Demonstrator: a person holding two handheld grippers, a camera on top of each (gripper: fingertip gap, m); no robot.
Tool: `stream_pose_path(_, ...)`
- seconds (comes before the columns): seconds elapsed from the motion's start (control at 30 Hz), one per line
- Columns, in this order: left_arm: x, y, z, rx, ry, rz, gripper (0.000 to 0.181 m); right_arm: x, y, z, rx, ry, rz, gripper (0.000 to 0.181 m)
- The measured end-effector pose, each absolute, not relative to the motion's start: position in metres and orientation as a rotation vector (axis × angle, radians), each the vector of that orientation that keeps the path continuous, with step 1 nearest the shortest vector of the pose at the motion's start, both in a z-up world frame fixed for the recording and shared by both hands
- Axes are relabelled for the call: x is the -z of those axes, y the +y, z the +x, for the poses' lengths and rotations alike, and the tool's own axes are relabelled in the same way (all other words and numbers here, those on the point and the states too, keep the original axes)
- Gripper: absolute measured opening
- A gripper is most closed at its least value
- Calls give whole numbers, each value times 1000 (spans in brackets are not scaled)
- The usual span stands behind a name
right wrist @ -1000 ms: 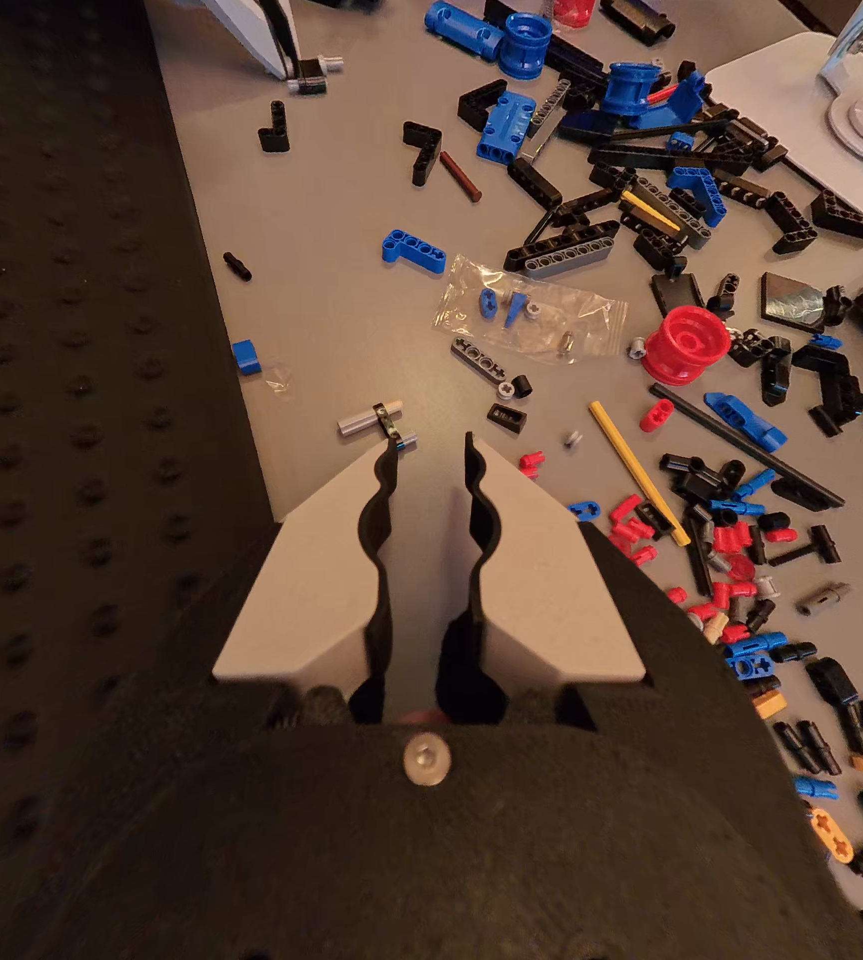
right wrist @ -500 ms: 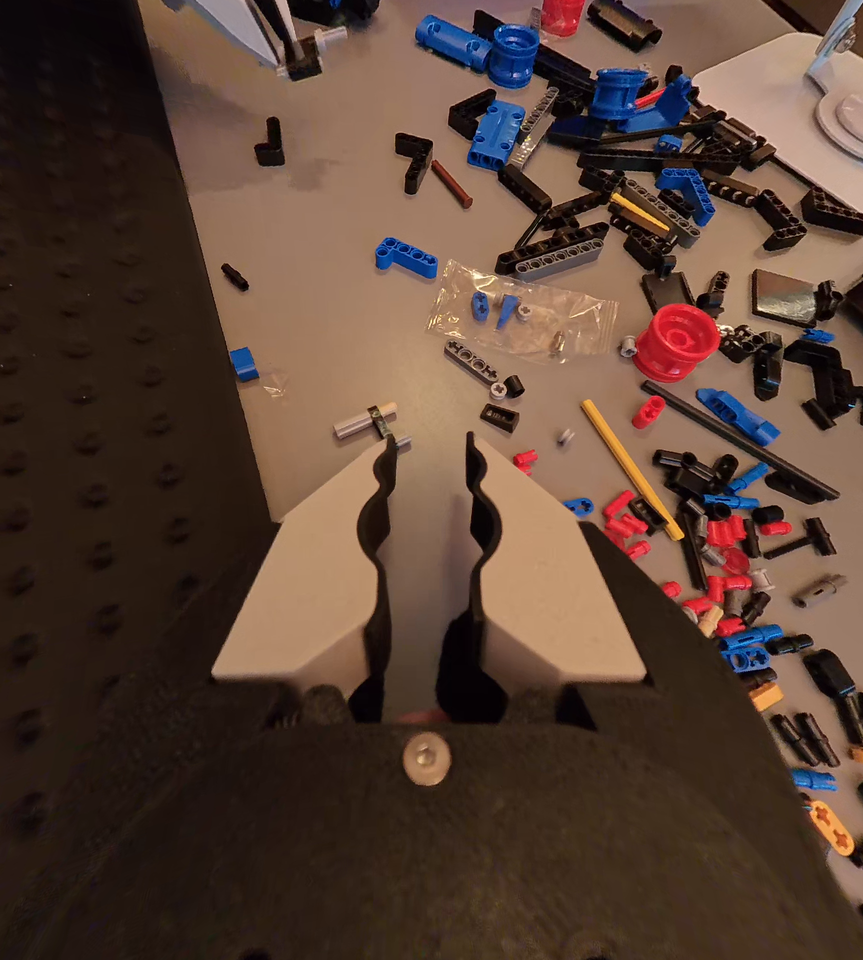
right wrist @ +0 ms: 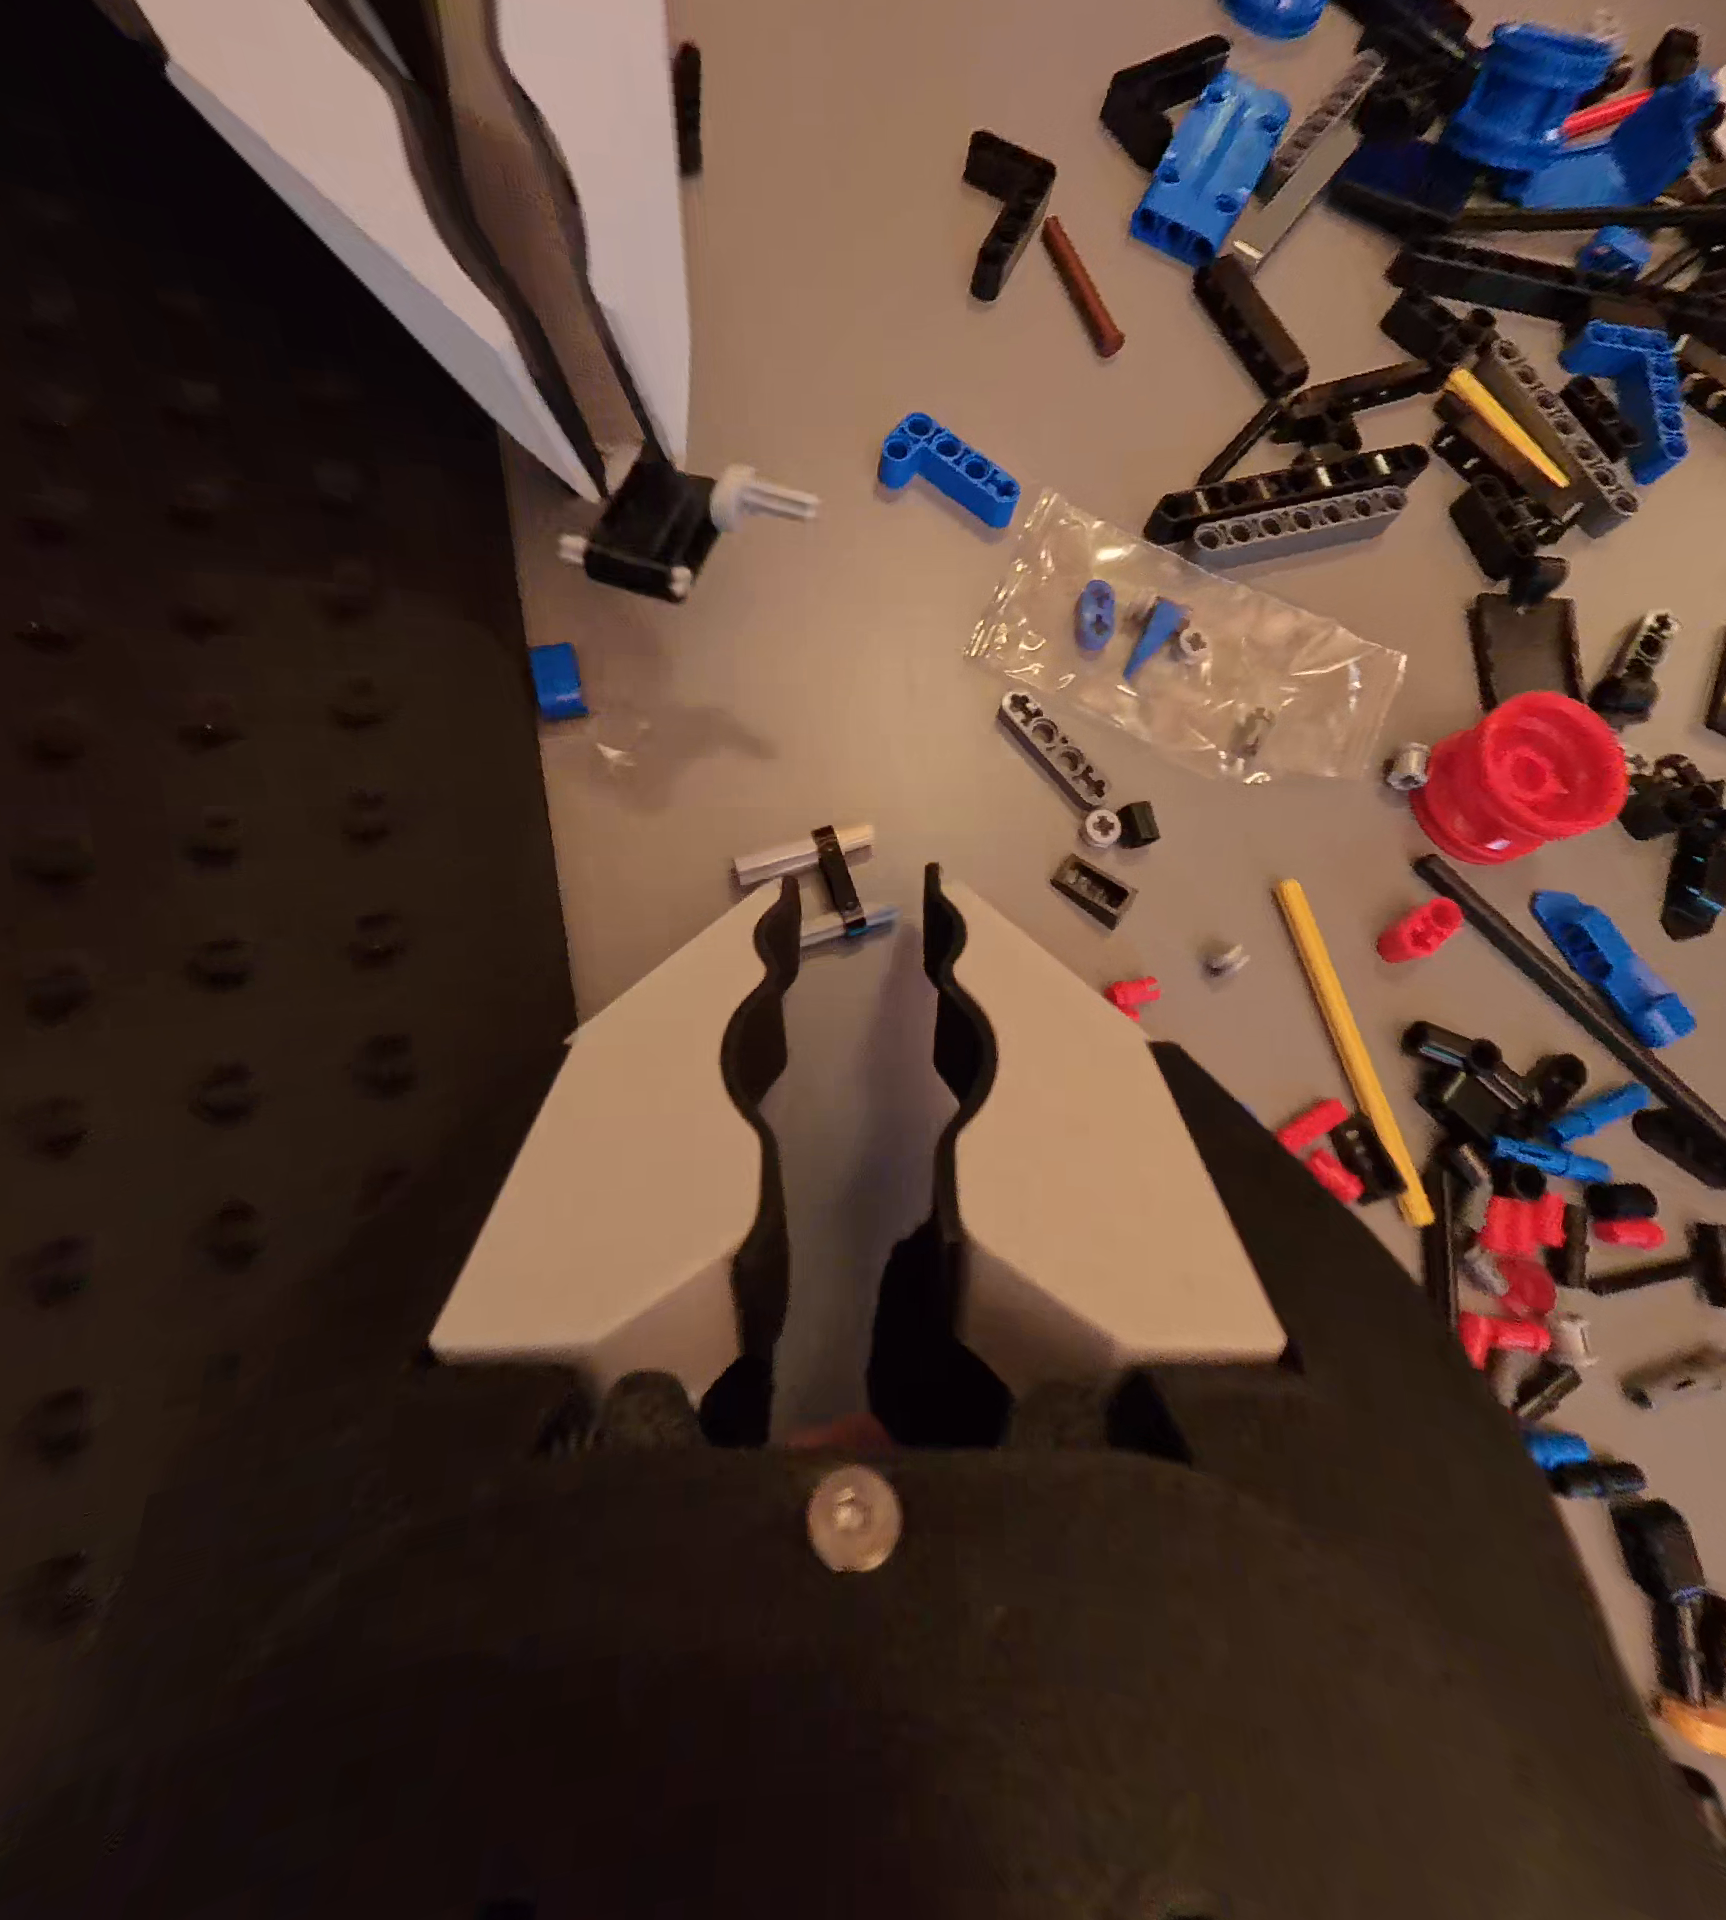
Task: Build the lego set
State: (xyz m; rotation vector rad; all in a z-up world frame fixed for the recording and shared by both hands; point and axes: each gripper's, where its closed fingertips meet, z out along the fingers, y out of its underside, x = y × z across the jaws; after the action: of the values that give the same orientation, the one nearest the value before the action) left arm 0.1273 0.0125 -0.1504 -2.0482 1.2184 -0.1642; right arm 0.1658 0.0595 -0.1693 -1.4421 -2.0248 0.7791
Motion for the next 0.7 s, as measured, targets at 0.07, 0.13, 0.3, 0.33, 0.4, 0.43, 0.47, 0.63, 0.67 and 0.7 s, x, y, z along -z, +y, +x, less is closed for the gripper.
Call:
stream_pose_path(0.07,157,17,128,166,1240,-2061,8,175,60,163,-736,-2049,-1433,18)
stream_pose_path(0.13,163,20,128,172,1259,-2075,8,176,59,160,-738,-2047,-1432,12)
stream_pose_path(0.3,174,25,125,153,1324,-2105,8,177,61,154,-728,-2015,-1464,4)
stream_pose_path(0.33,175,25,125,157,1334,-2110,8,177,62,153,-723,-2003,-1478,4)
stream_pose_path(0.4,177,27,124,166,1345,-2117,8,177,66,150,-704,-1968,-1518,3)
stream_pose_path(0.43,178,27,124,169,1353,-2119,8,177,68,149,-696,-1948,-1538,3)
stream_pose_path(0.47,180,27,125,175,1363,-2122,8,177,70,147,-693,-1929,-1556,3)
stream_pose_path(0.63,182,27,133,228,1387,-2110,8,177,73,140,-689,-1854,-1631,3)
stream_pose_path(0.67,182,27,134,227,1390,-2107,9,177,73,139,-690,-1845,-1636,3)
stream_pose_path(0.7,182,28,134,228,1392,-2104,9,177,73,138,-689,-1844,-1633,3)
